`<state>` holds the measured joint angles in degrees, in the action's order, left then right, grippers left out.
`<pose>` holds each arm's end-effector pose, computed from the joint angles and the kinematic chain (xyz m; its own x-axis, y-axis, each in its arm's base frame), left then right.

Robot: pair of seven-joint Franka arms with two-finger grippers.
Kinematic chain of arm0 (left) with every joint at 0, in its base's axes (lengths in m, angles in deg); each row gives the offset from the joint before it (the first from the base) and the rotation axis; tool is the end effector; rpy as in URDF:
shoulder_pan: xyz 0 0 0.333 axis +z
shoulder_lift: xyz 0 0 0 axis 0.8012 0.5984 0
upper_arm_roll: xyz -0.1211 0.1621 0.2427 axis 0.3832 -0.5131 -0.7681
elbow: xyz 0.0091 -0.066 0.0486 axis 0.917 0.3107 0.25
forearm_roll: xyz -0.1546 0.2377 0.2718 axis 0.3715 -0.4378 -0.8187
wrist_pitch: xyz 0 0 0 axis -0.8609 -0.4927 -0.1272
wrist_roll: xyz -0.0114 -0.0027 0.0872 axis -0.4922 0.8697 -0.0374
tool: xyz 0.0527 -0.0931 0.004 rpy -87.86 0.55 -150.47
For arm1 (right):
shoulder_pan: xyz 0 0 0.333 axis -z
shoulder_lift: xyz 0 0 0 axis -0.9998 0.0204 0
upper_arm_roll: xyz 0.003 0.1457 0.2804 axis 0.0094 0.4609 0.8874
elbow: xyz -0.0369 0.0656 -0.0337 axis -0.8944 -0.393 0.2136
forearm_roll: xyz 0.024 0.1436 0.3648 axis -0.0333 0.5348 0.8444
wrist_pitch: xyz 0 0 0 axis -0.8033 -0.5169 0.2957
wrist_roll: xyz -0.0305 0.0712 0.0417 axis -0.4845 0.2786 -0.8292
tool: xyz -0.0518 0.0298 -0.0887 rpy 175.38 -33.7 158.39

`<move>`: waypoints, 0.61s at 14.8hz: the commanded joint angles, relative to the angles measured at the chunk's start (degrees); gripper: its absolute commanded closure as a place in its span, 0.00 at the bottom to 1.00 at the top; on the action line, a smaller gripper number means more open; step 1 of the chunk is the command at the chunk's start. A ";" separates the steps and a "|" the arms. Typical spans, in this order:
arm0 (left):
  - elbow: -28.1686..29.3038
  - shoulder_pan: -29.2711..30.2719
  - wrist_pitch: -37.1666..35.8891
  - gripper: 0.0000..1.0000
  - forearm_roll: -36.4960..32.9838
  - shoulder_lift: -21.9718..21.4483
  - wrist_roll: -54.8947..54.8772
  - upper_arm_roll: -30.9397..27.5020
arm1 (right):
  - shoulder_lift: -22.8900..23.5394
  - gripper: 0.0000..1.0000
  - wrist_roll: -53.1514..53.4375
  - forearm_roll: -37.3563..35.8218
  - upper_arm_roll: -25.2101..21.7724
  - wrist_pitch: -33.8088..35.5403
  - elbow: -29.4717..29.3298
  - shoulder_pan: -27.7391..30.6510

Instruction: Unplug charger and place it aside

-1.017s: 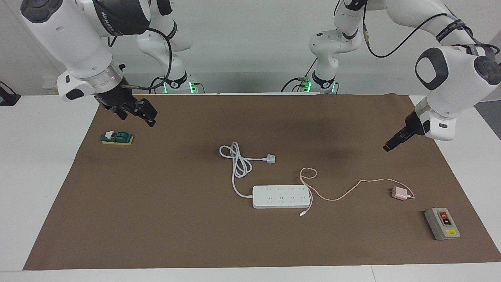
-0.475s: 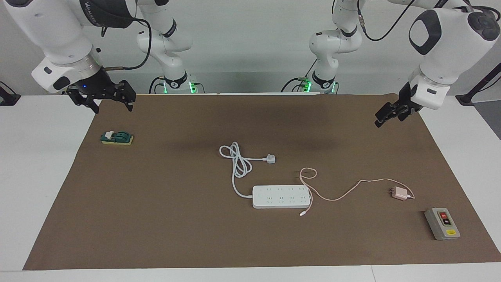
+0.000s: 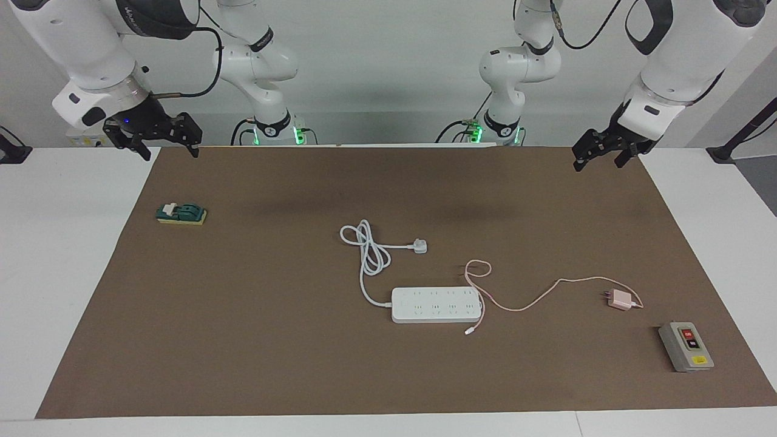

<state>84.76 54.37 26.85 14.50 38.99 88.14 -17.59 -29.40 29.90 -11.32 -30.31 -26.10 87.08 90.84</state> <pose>0.5382 -0.0436 0.6244 0.9967 0.0091 -0.0809 0.0106 -0.9998 0.0178 0.5291 -0.0467 0.6133 0.9900 0.0718 -0.1213 0.0726 -0.9974 0.0026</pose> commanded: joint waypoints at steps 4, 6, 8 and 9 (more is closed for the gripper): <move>1.93 -0.95 1.74 0.00 -0.69 -1.90 -2.00 -0.46 | 0.89 0.00 -0.03 -2.54 3.32 -0.54 -2.55 2.30; 2.02 -0.95 3.93 0.00 -0.87 -1.90 -4.37 -0.46 | 0.98 0.00 1.37 -2.46 3.23 -0.62 -2.90 2.30; 1.76 -0.95 4.73 0.00 -1.05 -1.63 -4.55 -0.55 | 0.98 0.00 2.51 -2.20 3.32 -0.54 -2.82 2.30; 1.67 -0.95 4.65 0.00 -1.14 -1.28 -4.55 -0.55 | 0.90 0.00 3.13 -2.02 3.32 -0.36 -2.82 2.30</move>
<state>85.16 54.12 29.93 14.42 38.14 84.66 -17.55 -29.16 31.19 -12.70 -27.99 -27.23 85.43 92.17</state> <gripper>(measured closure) 0.000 0.000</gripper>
